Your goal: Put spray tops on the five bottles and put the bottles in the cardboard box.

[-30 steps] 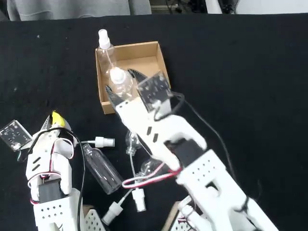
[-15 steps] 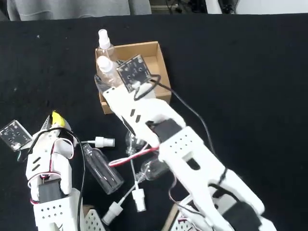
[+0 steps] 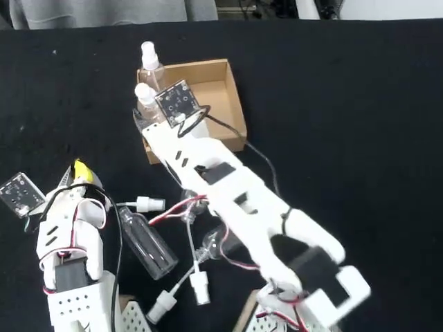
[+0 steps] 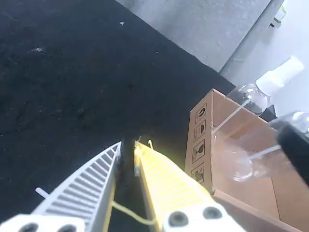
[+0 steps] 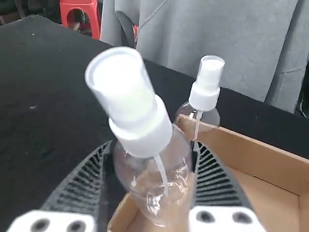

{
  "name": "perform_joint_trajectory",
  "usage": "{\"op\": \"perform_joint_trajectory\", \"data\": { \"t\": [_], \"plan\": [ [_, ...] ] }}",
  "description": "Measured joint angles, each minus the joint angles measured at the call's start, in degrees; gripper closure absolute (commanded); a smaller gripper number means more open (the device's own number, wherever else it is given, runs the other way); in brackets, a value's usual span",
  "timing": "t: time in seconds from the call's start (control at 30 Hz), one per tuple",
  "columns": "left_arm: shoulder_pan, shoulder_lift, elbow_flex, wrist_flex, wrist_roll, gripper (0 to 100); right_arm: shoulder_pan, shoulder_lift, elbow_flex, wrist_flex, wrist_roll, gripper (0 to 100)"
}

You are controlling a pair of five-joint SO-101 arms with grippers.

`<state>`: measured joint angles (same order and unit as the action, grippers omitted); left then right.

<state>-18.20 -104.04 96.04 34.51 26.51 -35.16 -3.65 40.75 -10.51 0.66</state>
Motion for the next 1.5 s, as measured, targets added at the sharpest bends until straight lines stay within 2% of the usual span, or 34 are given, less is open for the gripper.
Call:
{"op": "perform_joint_trajectory", "data": {
  "t": [0.4, 0.6, 0.8, 1.5],
  "plan": [
    [0.0, 0.0, 0.0, 0.0, 0.0, 96, 0.9, 14.4, -10.8, -0.4, 0.0, 89.2],
    [0.0, 0.0, 0.0, 0.0, 0.0, 96, 4.1, 19.8, -16.4, -0.4, -5.4, 89.2],
    [0.0, 0.0, 0.0, 0.0, 0.0, 96, 5.2, 24.6, -20.7, -0.4, -6.2, 89.2],
    [0.0, 0.0, 0.0, 0.0, 0.0, 96, 5.1, 27.5, -22.3, -0.4, -6.3, 88.3]
  ]
}}
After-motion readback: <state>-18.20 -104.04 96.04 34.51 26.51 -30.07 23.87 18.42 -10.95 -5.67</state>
